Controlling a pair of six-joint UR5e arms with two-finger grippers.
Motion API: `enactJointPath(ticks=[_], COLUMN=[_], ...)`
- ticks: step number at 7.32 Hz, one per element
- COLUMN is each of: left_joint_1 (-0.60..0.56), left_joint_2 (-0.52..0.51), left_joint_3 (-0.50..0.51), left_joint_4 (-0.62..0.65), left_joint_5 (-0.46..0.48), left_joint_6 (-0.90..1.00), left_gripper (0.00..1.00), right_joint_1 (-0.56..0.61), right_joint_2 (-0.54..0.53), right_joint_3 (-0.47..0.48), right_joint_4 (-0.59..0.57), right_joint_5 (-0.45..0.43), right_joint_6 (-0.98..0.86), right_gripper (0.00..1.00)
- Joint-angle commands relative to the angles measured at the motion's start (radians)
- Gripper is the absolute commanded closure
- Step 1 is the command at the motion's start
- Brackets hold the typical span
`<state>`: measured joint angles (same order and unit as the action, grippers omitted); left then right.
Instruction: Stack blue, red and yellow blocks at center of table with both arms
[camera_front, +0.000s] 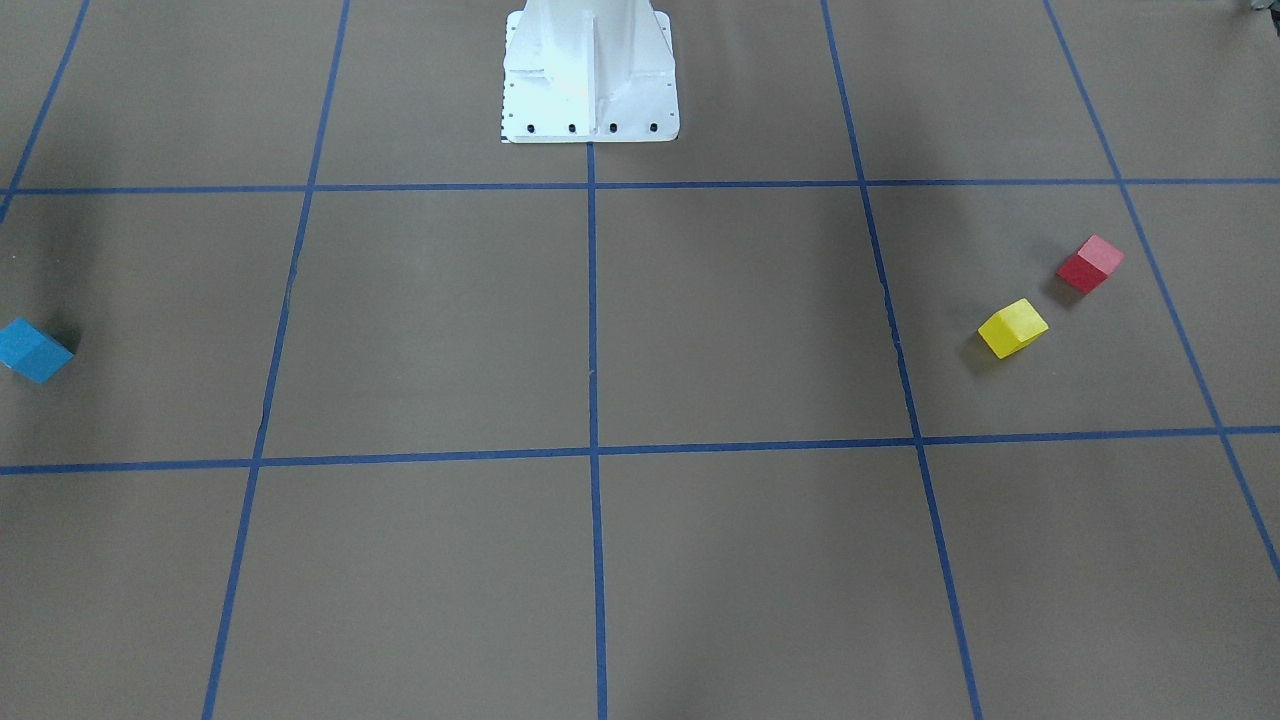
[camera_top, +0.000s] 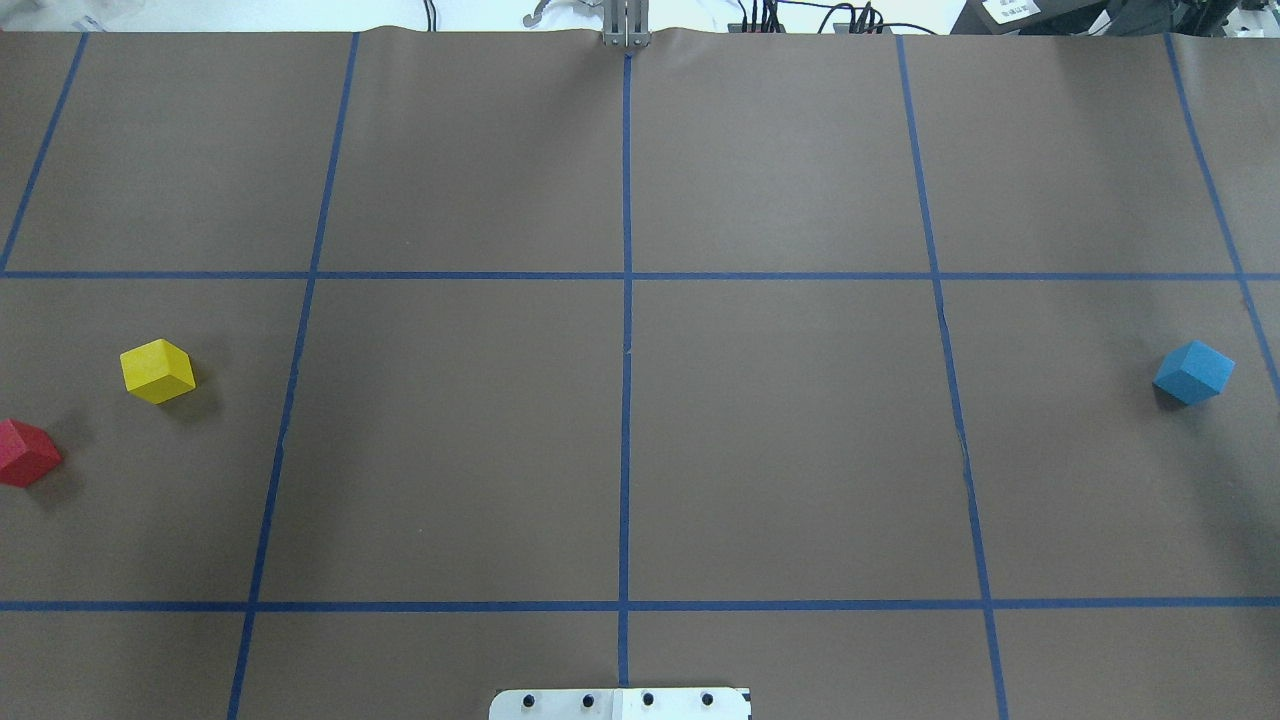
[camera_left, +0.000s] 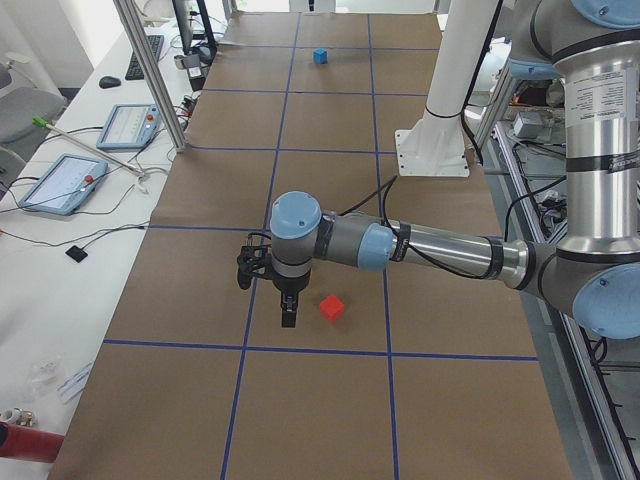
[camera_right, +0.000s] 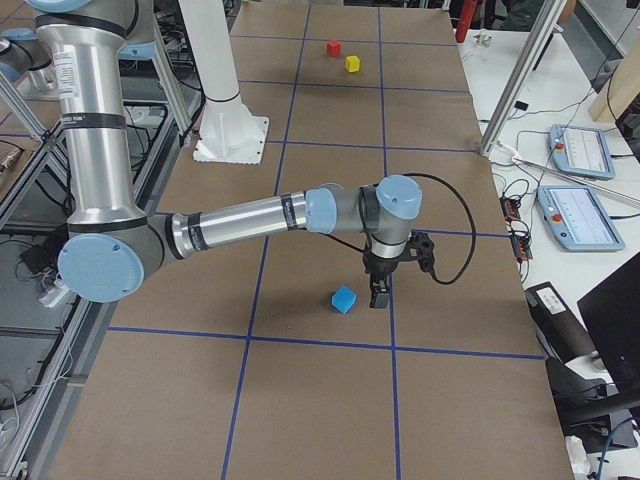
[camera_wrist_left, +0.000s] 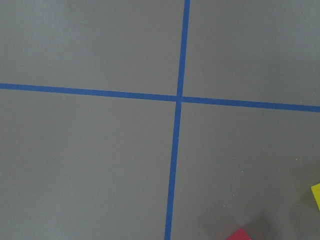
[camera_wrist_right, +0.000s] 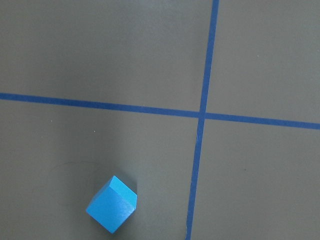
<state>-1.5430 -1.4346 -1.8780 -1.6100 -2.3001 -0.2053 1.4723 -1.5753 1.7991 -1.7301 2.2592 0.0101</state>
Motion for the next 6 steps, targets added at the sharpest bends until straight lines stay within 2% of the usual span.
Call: enactJointPath(ticks=[1,4,6], left_joint_1=[0.0,0.006,0.027], left_joint_2=[0.038,0.081,0.097], left_joint_3=[-0.021,-0.026,-0.026], left_joint_4=[-0.025,-0.042,-0.061], left_joint_5=[0.017,0.013,0.007], left_joint_6=[0.003,0.003,0.001], left_gripper=[0.0,0.0,0.0], right_joint_1=[0.0,0.026,0.031], right_joint_2=[-0.028,-0.04,-0.043], right_joint_3=[0.02,0.023,0.028], right_joint_4=[0.014,0.015,0.017], right_joint_5=[0.046,0.098,0.097], right_joint_6=[0.005,0.008,0.008], right_gripper=[0.0,0.0,0.0])
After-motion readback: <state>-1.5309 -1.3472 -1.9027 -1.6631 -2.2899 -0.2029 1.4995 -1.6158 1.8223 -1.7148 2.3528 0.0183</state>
